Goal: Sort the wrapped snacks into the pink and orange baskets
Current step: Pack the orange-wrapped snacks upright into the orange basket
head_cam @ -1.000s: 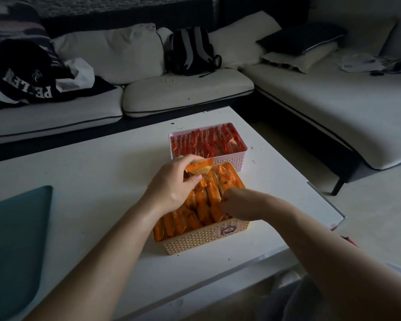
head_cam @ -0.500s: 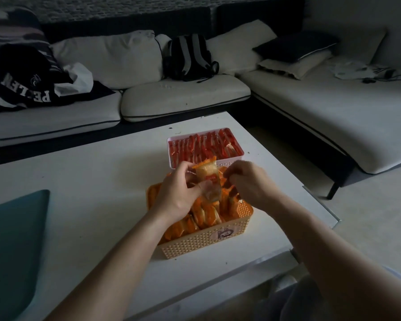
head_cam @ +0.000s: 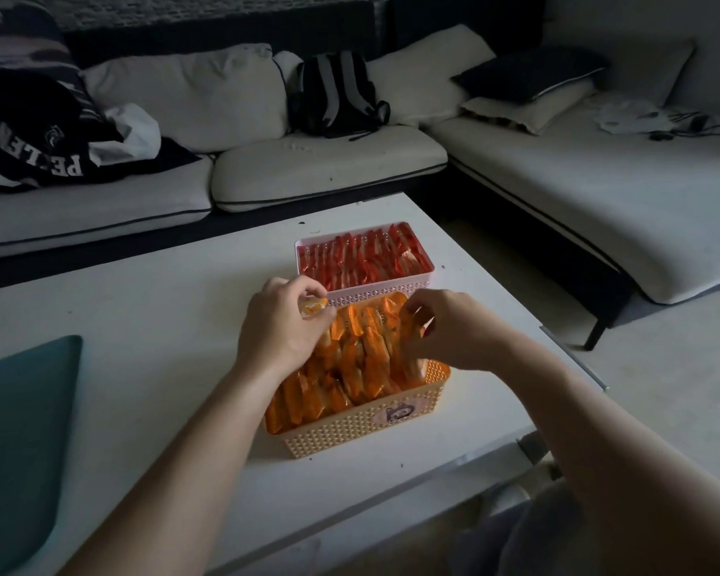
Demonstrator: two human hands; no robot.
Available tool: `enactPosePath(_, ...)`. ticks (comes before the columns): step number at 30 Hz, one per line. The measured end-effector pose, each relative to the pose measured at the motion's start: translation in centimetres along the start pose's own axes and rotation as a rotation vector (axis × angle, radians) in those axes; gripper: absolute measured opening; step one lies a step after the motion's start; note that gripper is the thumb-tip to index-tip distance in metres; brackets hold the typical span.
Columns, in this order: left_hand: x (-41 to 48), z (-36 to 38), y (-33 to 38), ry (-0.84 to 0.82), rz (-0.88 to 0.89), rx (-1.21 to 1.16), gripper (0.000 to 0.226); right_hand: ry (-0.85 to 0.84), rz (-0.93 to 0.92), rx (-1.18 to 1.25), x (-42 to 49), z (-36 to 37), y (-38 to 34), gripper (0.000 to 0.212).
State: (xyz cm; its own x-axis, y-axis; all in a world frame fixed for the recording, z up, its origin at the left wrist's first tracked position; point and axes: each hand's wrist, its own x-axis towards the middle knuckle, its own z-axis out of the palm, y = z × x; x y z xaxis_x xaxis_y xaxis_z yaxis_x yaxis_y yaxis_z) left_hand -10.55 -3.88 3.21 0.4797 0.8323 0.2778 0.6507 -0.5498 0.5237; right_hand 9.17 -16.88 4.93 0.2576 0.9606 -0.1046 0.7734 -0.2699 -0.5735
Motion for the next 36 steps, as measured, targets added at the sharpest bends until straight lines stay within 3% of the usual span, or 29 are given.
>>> enactPosePath(4,-0.4,1.5,-0.3,-0.187,-0.118,0.190,0.036,-0.207,-0.074,-0.213,-0.2,2.0,-1.1,0.034)
enactPosePath(8,-0.8,2.2,-0.1,-0.124,-0.157,0.170,0.032,-0.169,-0.048,-0.208,0.4,3.2,-0.8,0.030)
enactPosePath(14,-0.6,1.3,-0.2,-0.035,-0.242,-0.215,0.034,-0.190,0.058,-0.195,1.4,4.3,-0.1,0.012)
enactPosePath(16,-0.9,0.9,0.3,-0.048,-0.230,-0.322,0.043,-0.243,0.053,-0.197,1.4,3.7,-0.2,0.016)
enactPosePath(19,-1.8,1.1,1.3,-0.076,-0.131,-0.416,0.053,-0.089,0.071,-0.095,0.8,1.8,-0.7,0.021)
enactPosePath(21,-2.5,1.7,2.2,-0.071,-0.024,-0.445,0.055,0.088,0.087,0.170,0.1,0.8,-1.1,0.020)
enactPosePath(23,-3.2,2.6,3.3,-0.069,0.062,-0.465,0.056,0.119,0.129,0.533,-0.7,0.0,-1.8,0.023)
enactPosePath(24,-3.6,3.0,3.7,-0.075,0.099,-0.460,0.057,0.112,0.140,0.589,-0.9,-0.2,-2.0,0.026)
enactPosePath(27,-4.3,4.1,4.7,-0.085,0.196,-0.383,0.062,0.101,0.110,0.380,-0.8,-0.8,-0.8,0.030)
enactPosePath(30,-4.1,3.9,4.7,-0.166,0.100,-0.442,0.069,0.074,0.037,0.320,-0.7,-1.9,0.8,0.031)
enactPosePath(33,-3.6,3.7,4.4,-0.297,0.051,-0.454,0.052,-0.028,-0.033,0.362,-0.8,-2.4,1.9,0.032)
enactPosePath(36,-3.6,4.6,4.7,-0.264,0.076,-0.435,0.026,-0.077,-0.013,0.510,-0.5,-2.1,1.9,0.027)
